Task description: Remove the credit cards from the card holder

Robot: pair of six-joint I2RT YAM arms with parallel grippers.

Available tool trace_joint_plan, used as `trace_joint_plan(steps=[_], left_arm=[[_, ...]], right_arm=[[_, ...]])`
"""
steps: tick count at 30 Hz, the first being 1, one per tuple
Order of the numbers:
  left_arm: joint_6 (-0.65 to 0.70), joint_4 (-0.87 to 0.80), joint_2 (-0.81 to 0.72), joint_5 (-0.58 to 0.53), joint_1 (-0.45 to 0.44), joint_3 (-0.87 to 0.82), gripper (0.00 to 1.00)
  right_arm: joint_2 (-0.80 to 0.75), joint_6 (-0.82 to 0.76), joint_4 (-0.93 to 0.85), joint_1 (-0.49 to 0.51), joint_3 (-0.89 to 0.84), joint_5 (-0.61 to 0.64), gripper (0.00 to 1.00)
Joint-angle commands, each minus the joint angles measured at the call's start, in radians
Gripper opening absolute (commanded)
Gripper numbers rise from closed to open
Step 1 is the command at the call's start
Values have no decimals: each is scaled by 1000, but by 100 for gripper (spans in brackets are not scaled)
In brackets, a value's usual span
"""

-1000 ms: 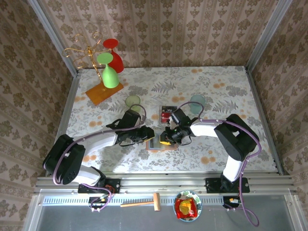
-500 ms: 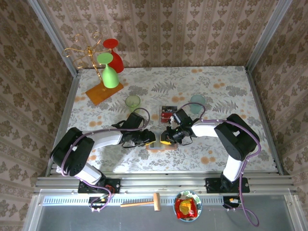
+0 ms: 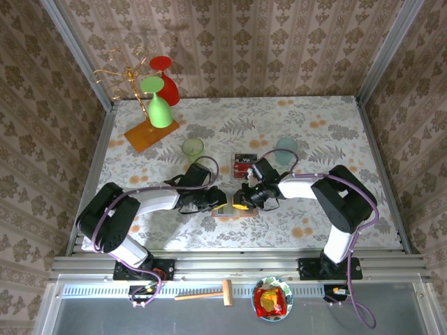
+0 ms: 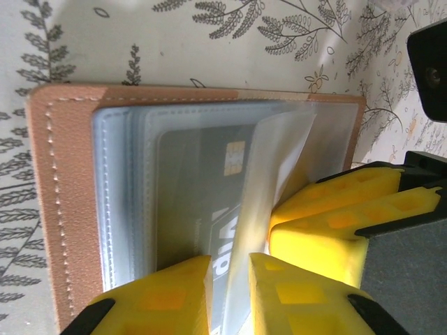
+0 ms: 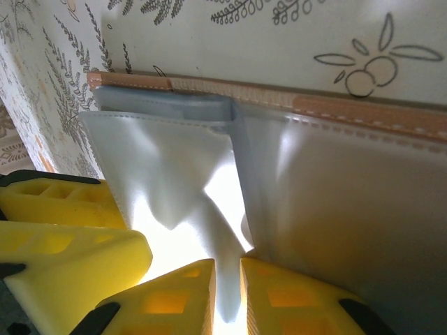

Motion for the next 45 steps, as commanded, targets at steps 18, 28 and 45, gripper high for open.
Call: trace_joint_plan(steps=[18,28,45], left_arm=[[13,-26,0,43,-22,120,29],[18,-28,46,51,-51,178,37],[-13,48,195,87,-104,274,47]], right_arm=[[-247,-66,-261,-13,44,144,29],[-395,-78,-356,-55,18,244,29],[-563,-81,-412,-137,-75,263,30]])
